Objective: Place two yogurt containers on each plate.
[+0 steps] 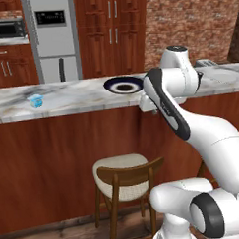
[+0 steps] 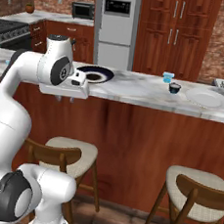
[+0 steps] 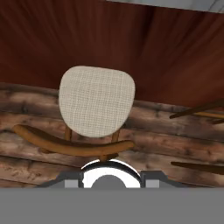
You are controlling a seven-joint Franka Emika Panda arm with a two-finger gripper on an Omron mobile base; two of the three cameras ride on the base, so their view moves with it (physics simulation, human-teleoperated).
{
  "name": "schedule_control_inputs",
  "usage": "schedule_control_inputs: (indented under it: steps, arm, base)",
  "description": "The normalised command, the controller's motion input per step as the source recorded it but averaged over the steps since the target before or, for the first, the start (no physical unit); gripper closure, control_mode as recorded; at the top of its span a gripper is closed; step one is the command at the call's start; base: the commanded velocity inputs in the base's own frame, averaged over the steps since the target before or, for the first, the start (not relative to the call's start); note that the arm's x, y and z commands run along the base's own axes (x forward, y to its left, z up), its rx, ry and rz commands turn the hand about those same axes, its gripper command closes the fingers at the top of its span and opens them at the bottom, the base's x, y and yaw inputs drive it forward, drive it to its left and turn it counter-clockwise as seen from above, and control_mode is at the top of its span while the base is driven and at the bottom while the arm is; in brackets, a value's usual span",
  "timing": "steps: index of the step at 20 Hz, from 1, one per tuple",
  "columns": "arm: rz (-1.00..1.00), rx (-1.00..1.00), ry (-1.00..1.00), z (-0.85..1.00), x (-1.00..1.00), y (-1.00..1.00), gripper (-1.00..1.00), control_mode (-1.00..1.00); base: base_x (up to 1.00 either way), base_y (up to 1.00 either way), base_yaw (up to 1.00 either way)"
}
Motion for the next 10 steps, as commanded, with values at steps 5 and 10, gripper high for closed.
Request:
schedule_control_inputs:
  steps: [5,10]
  arm:
    - [0.00,0.00,-0.02,-0.03,0.01,0.16,-1.00,-1.00]
    - [0.03,0.00,-0.08,0.06,0.33,0.96,-1.00,-1.00]
  base:
    - [0.00,0.00,0.00]
    - [0.00,0.00,0.00]
